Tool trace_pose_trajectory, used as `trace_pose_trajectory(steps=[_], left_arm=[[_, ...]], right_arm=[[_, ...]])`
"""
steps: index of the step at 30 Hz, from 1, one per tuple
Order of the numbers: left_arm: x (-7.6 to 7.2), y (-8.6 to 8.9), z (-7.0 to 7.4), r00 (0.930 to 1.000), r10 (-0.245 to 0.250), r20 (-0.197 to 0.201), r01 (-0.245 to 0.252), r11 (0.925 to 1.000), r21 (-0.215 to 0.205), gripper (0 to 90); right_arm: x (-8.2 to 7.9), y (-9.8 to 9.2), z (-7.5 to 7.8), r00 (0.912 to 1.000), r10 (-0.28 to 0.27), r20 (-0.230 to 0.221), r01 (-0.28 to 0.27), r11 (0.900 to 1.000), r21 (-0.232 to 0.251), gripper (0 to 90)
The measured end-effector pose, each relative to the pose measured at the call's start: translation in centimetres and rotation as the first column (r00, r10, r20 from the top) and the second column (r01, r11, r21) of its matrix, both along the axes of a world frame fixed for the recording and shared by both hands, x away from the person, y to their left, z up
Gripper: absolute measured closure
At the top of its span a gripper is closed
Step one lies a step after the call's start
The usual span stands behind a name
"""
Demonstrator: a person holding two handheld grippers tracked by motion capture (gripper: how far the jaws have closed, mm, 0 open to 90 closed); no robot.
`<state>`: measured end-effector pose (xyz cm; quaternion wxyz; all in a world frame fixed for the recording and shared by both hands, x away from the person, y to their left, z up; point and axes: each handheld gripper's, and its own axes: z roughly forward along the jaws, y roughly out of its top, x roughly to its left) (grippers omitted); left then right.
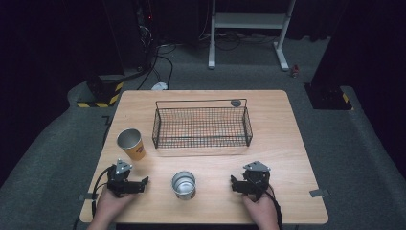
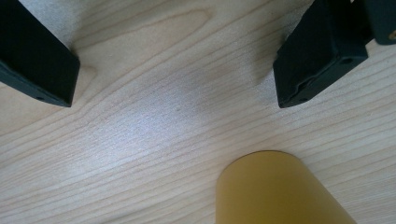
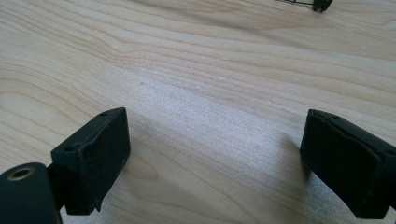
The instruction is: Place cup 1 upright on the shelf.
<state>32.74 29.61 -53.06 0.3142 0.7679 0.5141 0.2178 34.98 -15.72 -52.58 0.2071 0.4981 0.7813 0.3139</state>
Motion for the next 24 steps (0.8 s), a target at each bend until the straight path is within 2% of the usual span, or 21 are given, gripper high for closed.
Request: trace_pose_trajectory(steps=[16, 23, 24], left_arm=[[0.04, -0.03, 0.0, 0.9999, 0.013, 0.0, -0.013, 0.9999, -0.008, 1.3], [-0.02, 0.13, 0.06, 0.9996, 0.026, 0.009, -0.026, 0.9996, -0.008, 4.2], [-0.11, 0.36, 0.18, 0.9995, 0.029, 0.009, -0.029, 0.9995, -0.01, 7.3]], right_arm=[[-0.22, -0.11, 0.0, 1.0, 0.008, -0.002, -0.008, 1.0, 0.001, 8.3], [-0.23, -0.1, 0.01, 1.0, 0.007, -0.002, -0.007, 1.0, 0.001, 8.2], [-0.22, -0.09, 0.02, 1.0, 0.006, -0.004, -0.006, 1.0, 0.004, 8.2]])
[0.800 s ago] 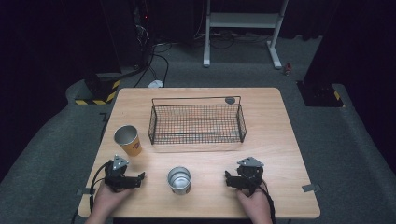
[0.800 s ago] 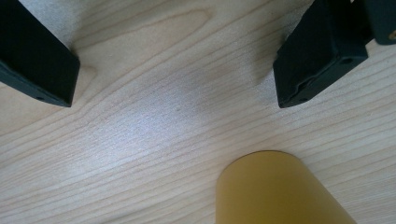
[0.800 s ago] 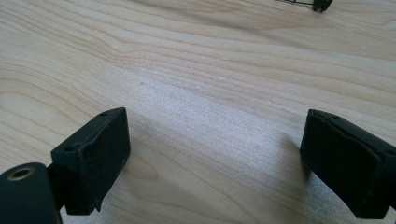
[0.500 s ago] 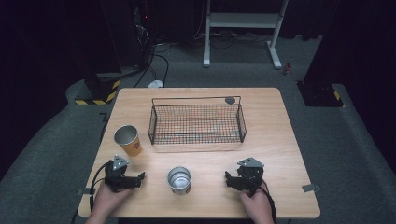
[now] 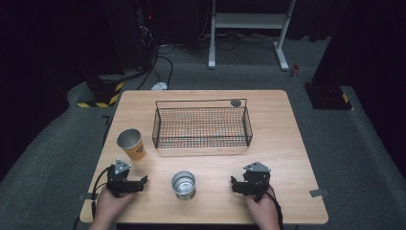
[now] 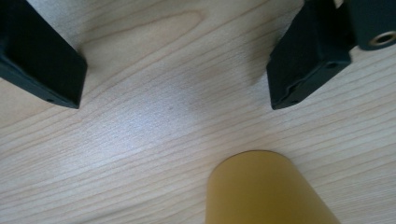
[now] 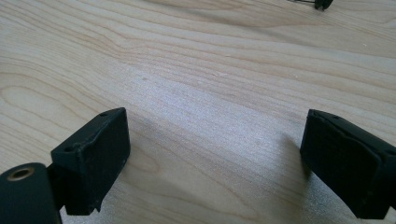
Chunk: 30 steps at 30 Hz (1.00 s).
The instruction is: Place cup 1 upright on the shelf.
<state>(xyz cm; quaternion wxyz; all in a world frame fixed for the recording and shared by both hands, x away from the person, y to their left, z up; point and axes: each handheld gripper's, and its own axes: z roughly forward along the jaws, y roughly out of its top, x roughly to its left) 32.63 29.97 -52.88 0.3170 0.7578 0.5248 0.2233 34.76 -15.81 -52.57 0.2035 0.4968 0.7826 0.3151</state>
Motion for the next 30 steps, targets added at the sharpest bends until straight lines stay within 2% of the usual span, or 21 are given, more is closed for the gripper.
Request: trace_pose_trajectory(steps=[3, 6, 11, 13, 17, 19, 22, 27, 28, 30], left_arm=[[-0.1, 0.5, 0.2, 0.9998, 0.018, 0.001, -0.018, 0.9998, -0.002, 17.9], [0.0, 0.8, 0.4, 0.9998, 0.02, -0.008, -0.02, 0.9998, 0.003, 20.5], [-0.3, 1.1, 0.7, 0.9998, 0.021, 0.005, -0.021, 0.9994, -0.029, 22.7], [-0.7, 1.2, 1.0, 0.9998, 0.0, 0.021, 0.001, 0.9993, -0.036, 26.2], [-1.1, 1.5, 1.5, 0.9989, -0.007, 0.047, 0.01, 0.998, -0.063, 29.0], [-1.3, 1.7, 1.8, 0.9977, -0.002, 0.067, 0.009, 0.9944, -0.105, 29.5], [-1.5, 1.7, 2.1, 0.995, 0.002, 0.1, 0.01, 0.9926, -0.121, 29.5], [-1.8, 1.8, 2.4, 0.9914, -0.005, 0.131, 0.021, 0.9921, -0.124, 30.1], [-1.9, 1.9, 2.5, 0.9886, -0.002, 0.151, 0.02, 0.9929, -0.117, 29.5], [-1.9, 1.8, 2.7, 0.9879, 0.005, 0.155, 0.012, 0.9937, -0.111, 28.7]], right_arm=[[0.0, 0.0, 0.0, 1.0, 0.0, 0.0, 0.0, 1.0, 0.0, 8.2], [0.0, 0.0, 0.0, 1.0, 0.0, 0.0, 0.0, 1.0, 0.0, 8.2], [0.0, 0.0, 0.0, 1.0, 0.0, 0.0, 0.0, 1.0, 0.001, 8.3], [0.0, 0.0, 0.0, 1.0, 0.0, 0.0, 0.0, 1.0, 0.001, 8.3], [0.0, 0.0, 0.0, 1.0, 0.002, 0.0, -0.002, 1.0, 0.0, 8.2], [0.0, 0.0, 0.0, 1.0, 0.003, 0.0, -0.003, 1.0, 0.001, 8.2], [0.0, -0.1, 0.0, 1.0, 0.005, 0.0, -0.005, 1.0, 0.0, 8.2], [0.0, -0.1, 0.0, 1.0, 0.006, 0.0, -0.006, 1.0, 0.0, 8.2], [0.0, -0.1, 0.0, 1.0, 0.007, 0.0, -0.007, 1.0, 0.0, 8.2], [0.0, -0.1, 0.0, 1.0, 0.007, 0.0, -0.007, 1.0, 0.0, 8.2]])
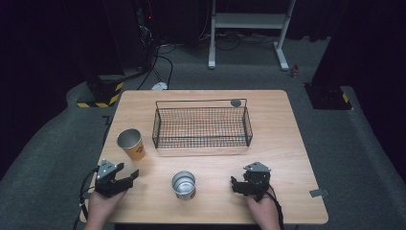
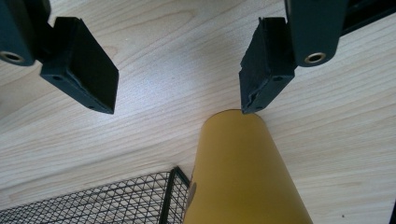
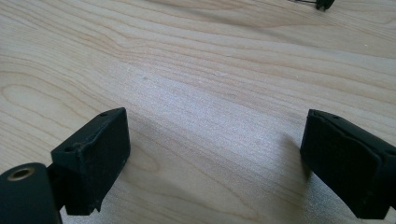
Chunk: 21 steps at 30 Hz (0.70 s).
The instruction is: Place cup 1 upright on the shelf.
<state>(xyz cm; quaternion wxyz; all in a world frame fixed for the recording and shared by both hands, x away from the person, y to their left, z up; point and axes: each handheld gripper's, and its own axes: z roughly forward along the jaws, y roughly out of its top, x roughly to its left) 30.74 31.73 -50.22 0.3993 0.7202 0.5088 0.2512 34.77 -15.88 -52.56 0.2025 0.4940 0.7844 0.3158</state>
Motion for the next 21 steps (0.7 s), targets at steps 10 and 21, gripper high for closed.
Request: trace_pose_trajectory(steps=[10, 21], left_arm=[[-0.1, -0.1, 0.4, 0.9991, 0.041, -0.01, -0.041, 0.9988, 0.029, 23.4], [-0.2, 0.0, 1.3, 0.9988, 0.038, 0.031, -0.038, 0.9992, -0.007, 18.2]], right_arm=[[0.0, 0.0, 0.0, 1.0, 0.001, 0.0, -0.001, 1.0, 0.0, 8.2], [0.0, 0.0, 0.0, 1.0, 0.004, 0.001, -0.004, 1.0, -0.002, 8.2]])
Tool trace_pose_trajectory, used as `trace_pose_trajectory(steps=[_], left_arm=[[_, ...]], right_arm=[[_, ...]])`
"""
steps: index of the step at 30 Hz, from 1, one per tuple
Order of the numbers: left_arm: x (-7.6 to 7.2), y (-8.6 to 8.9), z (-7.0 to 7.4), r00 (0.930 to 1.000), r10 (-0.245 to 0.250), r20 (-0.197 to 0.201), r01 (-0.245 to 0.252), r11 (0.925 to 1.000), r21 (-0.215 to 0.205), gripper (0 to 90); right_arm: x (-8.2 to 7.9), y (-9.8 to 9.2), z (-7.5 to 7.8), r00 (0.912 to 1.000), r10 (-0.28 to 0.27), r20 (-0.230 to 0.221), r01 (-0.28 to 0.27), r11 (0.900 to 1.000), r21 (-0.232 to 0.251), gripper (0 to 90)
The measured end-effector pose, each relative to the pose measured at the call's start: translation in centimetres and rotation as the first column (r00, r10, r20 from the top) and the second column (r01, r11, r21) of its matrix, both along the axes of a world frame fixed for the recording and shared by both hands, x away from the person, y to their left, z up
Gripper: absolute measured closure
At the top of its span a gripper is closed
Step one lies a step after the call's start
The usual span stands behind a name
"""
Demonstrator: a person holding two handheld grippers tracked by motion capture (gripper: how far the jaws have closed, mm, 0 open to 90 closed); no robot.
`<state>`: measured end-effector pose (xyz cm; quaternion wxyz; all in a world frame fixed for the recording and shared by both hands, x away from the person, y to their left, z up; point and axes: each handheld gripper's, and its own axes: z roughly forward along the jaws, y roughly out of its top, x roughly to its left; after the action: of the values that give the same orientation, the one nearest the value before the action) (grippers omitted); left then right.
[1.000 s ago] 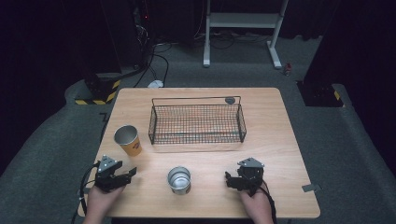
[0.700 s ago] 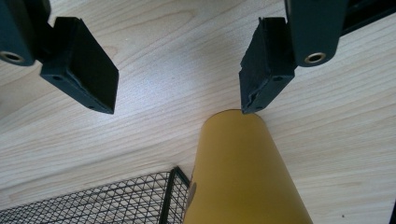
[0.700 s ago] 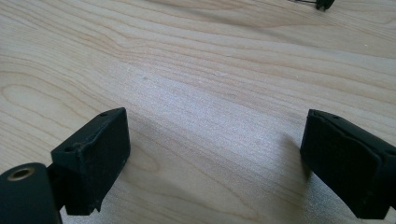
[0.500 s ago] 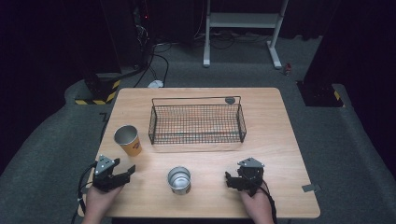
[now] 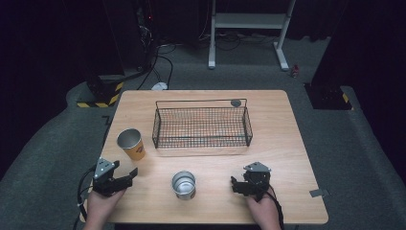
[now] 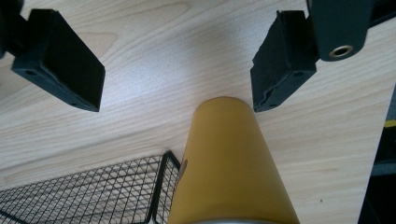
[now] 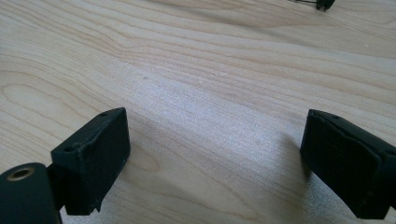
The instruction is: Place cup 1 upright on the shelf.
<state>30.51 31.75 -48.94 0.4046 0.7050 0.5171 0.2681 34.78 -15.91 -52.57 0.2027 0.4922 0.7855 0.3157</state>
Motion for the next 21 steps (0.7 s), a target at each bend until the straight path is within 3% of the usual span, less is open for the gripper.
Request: trace_pose_trajectory(steps=[8, 13, 17, 20, 21], left_arm=[[0.04, 0.14, 0.06, 0.9999, 0.007, 0.012, -0.007, 0.9999, -0.013, 15.1], [0.06, 0.33, -0.09, 0.9991, 0.038, 0.021, -0.037, 0.999, -0.024, 13.6], [0.18, 0.39, -0.2, 0.9992, 0.038, 0.01, -0.038, 0.999, -0.026, 8.6], [0.31, 0.32, -0.13, 0.9988, 0.045, 0.018, -0.044, 0.9988, -0.019, 4.9], [0.35, 0.09, -0.05, 0.9981, 0.044, 0.045, -0.043, 0.999, -0.006, 4.9]], right_arm=[[0.0, 0.0, 0.0, 1.0, 0.0, 0.0, 0.0, 1.0, 0.0, 8.2], [0.0, 0.0, 0.0, 1.0, 0.0, 0.0, 0.0, 1.0, 0.0, 8.2], [0.0, 0.0, 0.0, 1.0, 0.0, 0.0, 0.0, 1.0, 0.0, 8.2], [0.01, 0.01, 0.0, 1.0, 0.002, -0.001, -0.002, 1.0, 0.001, 8.2], [0.01, 0.01, 0.0, 1.0, 0.002, -0.001, -0.002, 1.0, 0.001, 8.2]])
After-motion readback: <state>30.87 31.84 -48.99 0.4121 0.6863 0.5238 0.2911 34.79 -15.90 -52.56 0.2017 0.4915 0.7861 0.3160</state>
